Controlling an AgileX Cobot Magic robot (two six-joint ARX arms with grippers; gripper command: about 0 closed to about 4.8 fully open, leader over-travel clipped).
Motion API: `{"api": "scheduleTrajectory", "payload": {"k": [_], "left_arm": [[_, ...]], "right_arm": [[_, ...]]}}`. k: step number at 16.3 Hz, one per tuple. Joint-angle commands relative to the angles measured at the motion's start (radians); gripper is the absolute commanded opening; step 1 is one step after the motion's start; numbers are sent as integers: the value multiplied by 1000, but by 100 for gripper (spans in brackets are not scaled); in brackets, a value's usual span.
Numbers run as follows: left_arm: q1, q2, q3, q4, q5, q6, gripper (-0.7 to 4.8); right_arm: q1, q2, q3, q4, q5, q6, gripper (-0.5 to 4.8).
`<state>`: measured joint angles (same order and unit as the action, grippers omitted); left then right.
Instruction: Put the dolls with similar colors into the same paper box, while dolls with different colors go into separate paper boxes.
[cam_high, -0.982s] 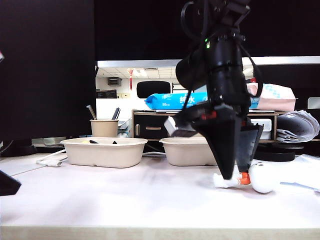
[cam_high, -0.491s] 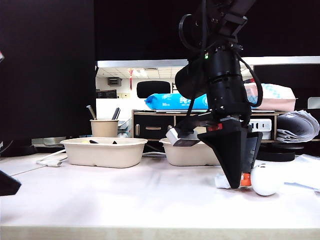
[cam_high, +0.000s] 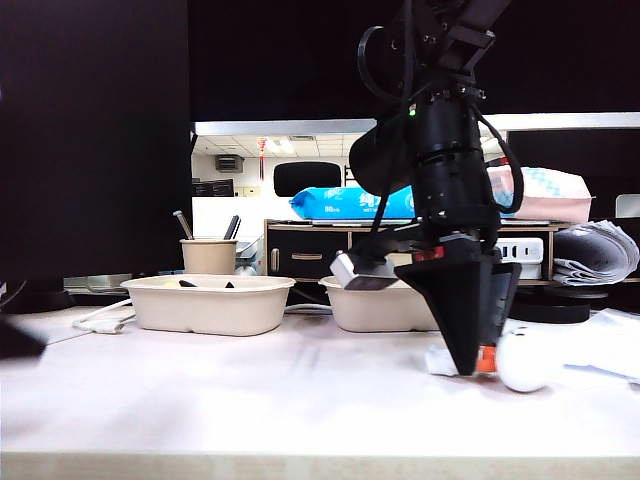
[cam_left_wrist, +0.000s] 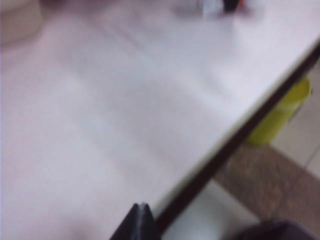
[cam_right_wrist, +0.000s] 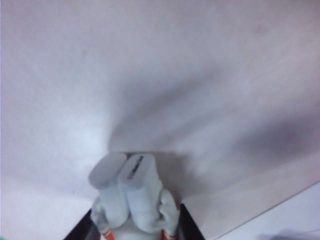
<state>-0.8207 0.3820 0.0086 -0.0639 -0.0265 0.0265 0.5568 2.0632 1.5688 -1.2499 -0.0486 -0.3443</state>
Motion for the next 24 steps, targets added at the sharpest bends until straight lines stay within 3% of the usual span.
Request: {"api": "scheduleTrajectory", "payload": {"k": [1, 8, 10, 18, 22, 23, 24], "left_arm": [[1, -63, 1, 16, 4, 0, -5], [2, -187, 1, 13, 4, 0, -5], [10, -243, 1, 13, 4, 0, -5], [157, -296, 1, 9, 3, 0, -5], [153, -299, 1, 8, 4, 0, -5], [154, -299, 1, 8, 4, 0, -5], [154, -299, 1, 9, 4, 0, -5]], "right_arm": [[-1, -11, 29, 51, 5, 4, 143], [-23, -12, 248, 57, 13, 8, 143], [-39, -12, 327, 98, 89, 15, 143], [-89, 29, 357, 346, 209, 35, 144], [-93, 52, 356, 372, 233, 40, 149], [-93, 52, 356, 369, 230, 42, 171], [-93, 52, 356, 362, 230, 44, 232]]}}
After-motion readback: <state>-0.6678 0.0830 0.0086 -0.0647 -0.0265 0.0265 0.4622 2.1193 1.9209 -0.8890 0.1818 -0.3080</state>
